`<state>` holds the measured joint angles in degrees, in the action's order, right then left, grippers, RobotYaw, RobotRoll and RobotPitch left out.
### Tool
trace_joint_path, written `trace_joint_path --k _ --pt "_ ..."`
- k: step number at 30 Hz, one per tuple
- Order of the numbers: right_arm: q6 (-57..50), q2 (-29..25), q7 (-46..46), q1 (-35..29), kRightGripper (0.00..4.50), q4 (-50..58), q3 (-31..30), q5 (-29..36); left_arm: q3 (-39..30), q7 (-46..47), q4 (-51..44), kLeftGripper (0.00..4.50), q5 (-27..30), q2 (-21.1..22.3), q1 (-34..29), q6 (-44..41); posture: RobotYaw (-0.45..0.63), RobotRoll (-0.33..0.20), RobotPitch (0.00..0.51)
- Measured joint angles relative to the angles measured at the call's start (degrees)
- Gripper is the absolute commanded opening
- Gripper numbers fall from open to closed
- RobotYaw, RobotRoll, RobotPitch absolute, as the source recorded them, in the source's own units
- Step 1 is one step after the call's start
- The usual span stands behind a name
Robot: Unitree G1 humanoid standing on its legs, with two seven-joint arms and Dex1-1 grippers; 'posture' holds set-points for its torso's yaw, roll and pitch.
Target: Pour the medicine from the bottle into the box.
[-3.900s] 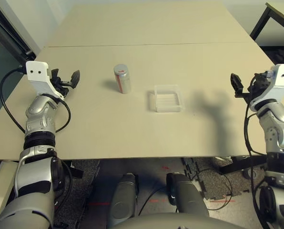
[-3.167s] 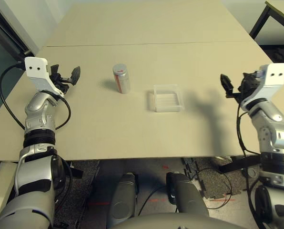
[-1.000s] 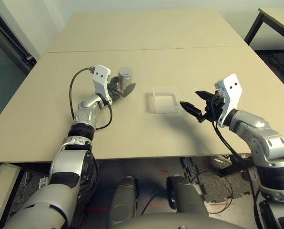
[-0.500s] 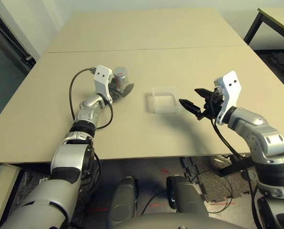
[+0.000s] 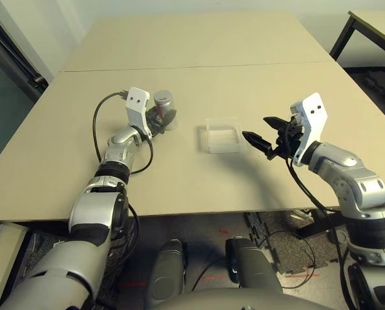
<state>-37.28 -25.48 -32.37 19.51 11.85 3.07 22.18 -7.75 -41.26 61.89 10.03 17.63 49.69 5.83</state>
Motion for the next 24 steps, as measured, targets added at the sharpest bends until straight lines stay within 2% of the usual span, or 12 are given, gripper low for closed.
trace_joint_path --k 5,8,12,17,24 --pt "-2.73 0.32 0.30 2.19 4.50 0.51 0.48 2.56 2.21 -10.88 -15.70 2.46 2.87 1.04 -2.29 -9.53 -0.06 0.000 0.079" --pt "-4.33 0.13 0.22 3.29 4.50 1.54 1.00 4.11 4.47 -17.17 -28.03 2.46 5.65 3.74 -4.72 -18.55 -0.05 0.000 0.081" --pt "-5.77 -0.67 -0.71 5.66 4.50 2.13 1.06 5.77 6.49 -21.91 -38.79 2.46 8.14 7.04 -6.30 -27.53 -0.04 0.000 0.081" --pt "-9.30 -1.19 -1.90 8.97 4.50 3.80 0.87 8.59 8.43 -24.74 -45.44 2.46 9.86 7.88 -7.47 -31.57 -0.04 0.000 0.080" --pt "-18.11 -3.26 -4.16 13.10 4.50 8.52 0.15 15.42 11.39 -27.77 -49.32 2.46 10.46 8.08 -10.32 -31.41 -0.05 0.000 0.077"
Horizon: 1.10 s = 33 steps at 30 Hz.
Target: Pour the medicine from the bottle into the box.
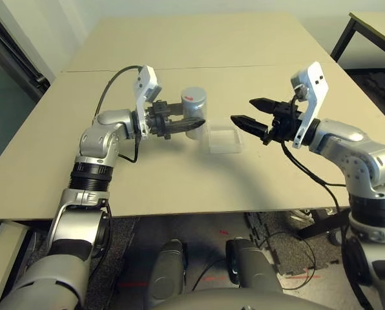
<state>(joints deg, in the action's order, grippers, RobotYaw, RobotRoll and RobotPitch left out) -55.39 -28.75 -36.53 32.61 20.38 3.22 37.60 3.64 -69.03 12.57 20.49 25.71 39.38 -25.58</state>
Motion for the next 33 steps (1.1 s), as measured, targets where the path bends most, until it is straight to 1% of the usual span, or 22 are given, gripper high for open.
trace_joint_path --k 4,10,16,26,29,30,33 --pt "-3.69 -0.95 -1.04 1.19 4.50 2.17 -0.65 3.21 2.10 -2.18 -0.03 2.46 -0.36 0.38 -1.09 2.61 -0.05 0.000 0.073" --pt "-4.37 -1.57 -2.53 4.21 4.50 2.27 -2.83 4.27 3.30 -4.46 0.53 2.46 -0.64 0.25 -1.04 8.09 -0.06 0.000 0.068" --pt "-2.16 -1.49 -3.41 5.05 4.50 1.76 -5.31 3.47 4.13 -5.39 1.91 2.46 -0.67 -0.15 -0.66 11.07 -0.06 0.000 0.068" --pt "2.49 -0.73 -4.19 6.20 4.50 -0.45 -8.39 -0.94 4.19 -4.79 2.08 2.46 -0.45 -1.93 -0.51 8.98 -0.07 0.000 0.083" --pt "3.21 0.04 -4.20 6.39 3.96 -0.49 -9.19 -1.81 4.23 -4.11 2.07 2.46 -0.29 -2.80 -0.51 7.42 -0.07 0.000 0.087" --pt "3.34 0.28 -4.20 6.39 3.66 -0.53 -9.29 -2.01 4.22 -3.92 2.07 2.46 -0.23 -3.05 -0.51 6.95 -0.07 0.000 0.088" --pt "3.78 0.34 -4.17 6.38 2.55 -0.68 -9.40 -2.90 4.25 -3.68 2.05 2.46 -0.19 -3.74 -0.51 5.97 -0.08 0.000 0.091"
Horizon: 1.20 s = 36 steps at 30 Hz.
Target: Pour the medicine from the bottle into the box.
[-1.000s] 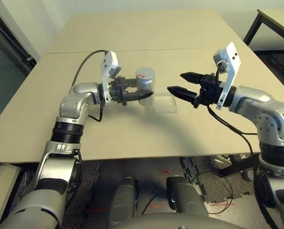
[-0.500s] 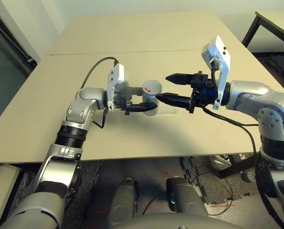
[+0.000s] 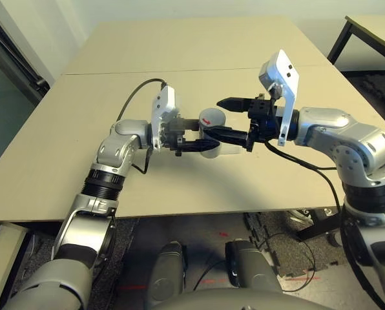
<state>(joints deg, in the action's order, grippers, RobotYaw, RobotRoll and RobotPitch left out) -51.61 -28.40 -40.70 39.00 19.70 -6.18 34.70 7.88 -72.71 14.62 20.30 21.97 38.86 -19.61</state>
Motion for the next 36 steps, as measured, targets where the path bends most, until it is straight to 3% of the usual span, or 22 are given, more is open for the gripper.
trace_joint_path --k 11,32,36 --pt "0.29 -0.82 -1.45 -0.69 2.54 -0.05 0.54 0.12 0.16 0.02 -1.56 2.46 0.01 -0.32 0.00 -2.99 -0.06 0.000 0.104" --pt "2.56 -4.75 -13.10 0.93 2.54 -4.01 2.23 6.69 -0.07 5.49 -22.38 2.46 6.43 5.55 -4.79 -18.23 0.01 0.000 0.118" --pt "2.30 -5.95 -14.70 1.33 3.85 -4.71 2.25 7.14 -0.55 6.87 -24.90 2.46 8.01 6.20 -6.01 -19.74 0.01 0.000 0.117"
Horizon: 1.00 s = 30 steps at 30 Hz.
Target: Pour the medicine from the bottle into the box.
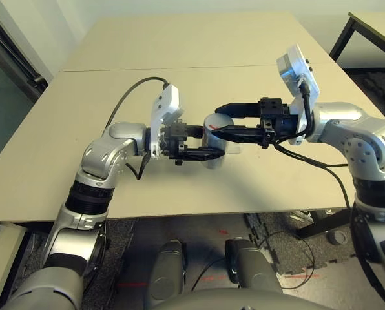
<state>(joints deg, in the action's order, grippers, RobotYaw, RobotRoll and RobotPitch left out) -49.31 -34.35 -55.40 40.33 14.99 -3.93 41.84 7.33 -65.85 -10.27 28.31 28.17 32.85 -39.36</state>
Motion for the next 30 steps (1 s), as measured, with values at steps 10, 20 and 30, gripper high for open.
trace_joint_path --k 10,20,30 --pt "0.08 -0.72 -2.09 1.06 4.50 -3.87 0.20 0.68 -1.98 1.66 -2.41 2.46 2.30 0.68 -0.12 -0.50 0.02 0.000 0.119" --pt "-4.38 -0.90 2.48 0.51 4.50 -0.40 1.27 1.81 -1.59 1.10 1.52 2.46 1.81 0.44 0.51 4.55 -0.01 0.000 0.112" --pt "-6.01 4.21 8.47 4.34 4.50 1.93 1.48 2.25 1.32 -0.51 11.05 2.46 -0.86 -2.67 3.34 11.78 -0.06 0.000 0.098"
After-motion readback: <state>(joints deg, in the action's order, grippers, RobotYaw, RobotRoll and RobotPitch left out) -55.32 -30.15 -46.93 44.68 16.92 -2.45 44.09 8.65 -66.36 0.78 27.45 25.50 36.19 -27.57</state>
